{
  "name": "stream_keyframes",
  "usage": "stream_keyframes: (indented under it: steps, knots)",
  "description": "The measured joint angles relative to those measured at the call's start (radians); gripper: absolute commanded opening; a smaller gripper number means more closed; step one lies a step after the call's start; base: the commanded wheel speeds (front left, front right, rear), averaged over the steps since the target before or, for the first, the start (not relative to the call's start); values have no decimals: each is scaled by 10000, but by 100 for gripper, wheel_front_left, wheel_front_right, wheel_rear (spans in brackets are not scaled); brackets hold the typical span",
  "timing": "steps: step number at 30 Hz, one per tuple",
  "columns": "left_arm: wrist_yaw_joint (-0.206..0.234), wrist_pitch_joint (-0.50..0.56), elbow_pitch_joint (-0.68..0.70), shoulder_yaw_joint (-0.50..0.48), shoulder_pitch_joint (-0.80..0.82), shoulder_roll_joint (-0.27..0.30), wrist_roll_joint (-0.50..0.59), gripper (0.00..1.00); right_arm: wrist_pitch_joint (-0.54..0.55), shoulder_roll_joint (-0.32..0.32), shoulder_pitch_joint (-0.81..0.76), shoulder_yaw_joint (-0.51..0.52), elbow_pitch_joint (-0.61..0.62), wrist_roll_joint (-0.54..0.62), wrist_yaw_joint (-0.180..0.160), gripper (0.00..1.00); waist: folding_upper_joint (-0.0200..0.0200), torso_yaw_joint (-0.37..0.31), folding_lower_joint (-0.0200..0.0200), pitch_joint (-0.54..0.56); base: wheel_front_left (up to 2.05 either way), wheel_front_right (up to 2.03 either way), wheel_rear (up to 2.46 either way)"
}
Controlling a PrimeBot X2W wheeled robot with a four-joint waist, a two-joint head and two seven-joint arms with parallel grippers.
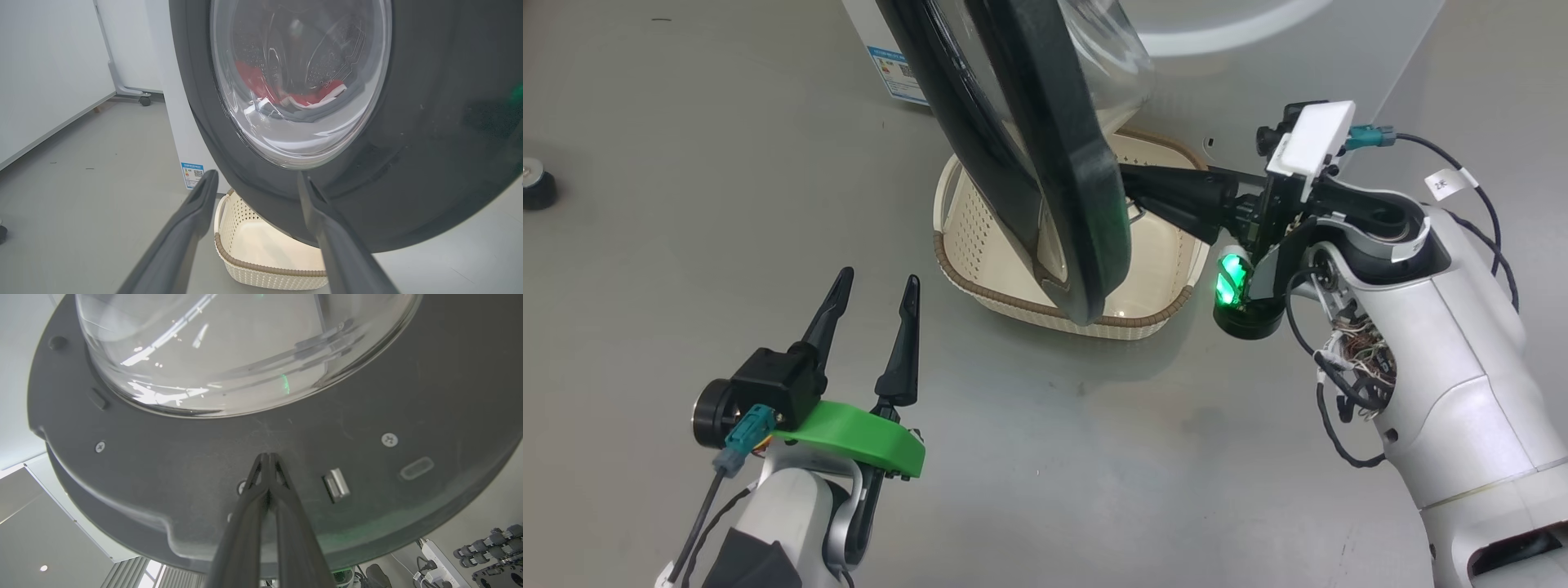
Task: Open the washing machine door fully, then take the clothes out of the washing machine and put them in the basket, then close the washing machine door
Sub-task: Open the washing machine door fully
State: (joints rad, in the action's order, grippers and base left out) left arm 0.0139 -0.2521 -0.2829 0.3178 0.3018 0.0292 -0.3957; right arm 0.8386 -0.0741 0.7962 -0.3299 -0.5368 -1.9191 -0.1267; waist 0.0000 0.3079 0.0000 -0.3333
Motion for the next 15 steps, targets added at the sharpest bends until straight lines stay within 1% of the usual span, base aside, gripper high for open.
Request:
stream_keyframes:
  steps: [6,8,15]
  knots:
    - [2,0,6,63,-5,0,-10,100,-199,4,-190,-953,349,-621,0,0,0,110,0,-12,0,0,0]
    - [79,0,8,79,-7,0,-23,100,-311,6,-279,-1248,474,-773,0,0,0,145,0,-14,0,0,0]
    - [88,0,21,113,-17,0,-94,100,-777,-12,-311,-2033,861,-1317,0,0,0,258,0,-9,0,0,0]
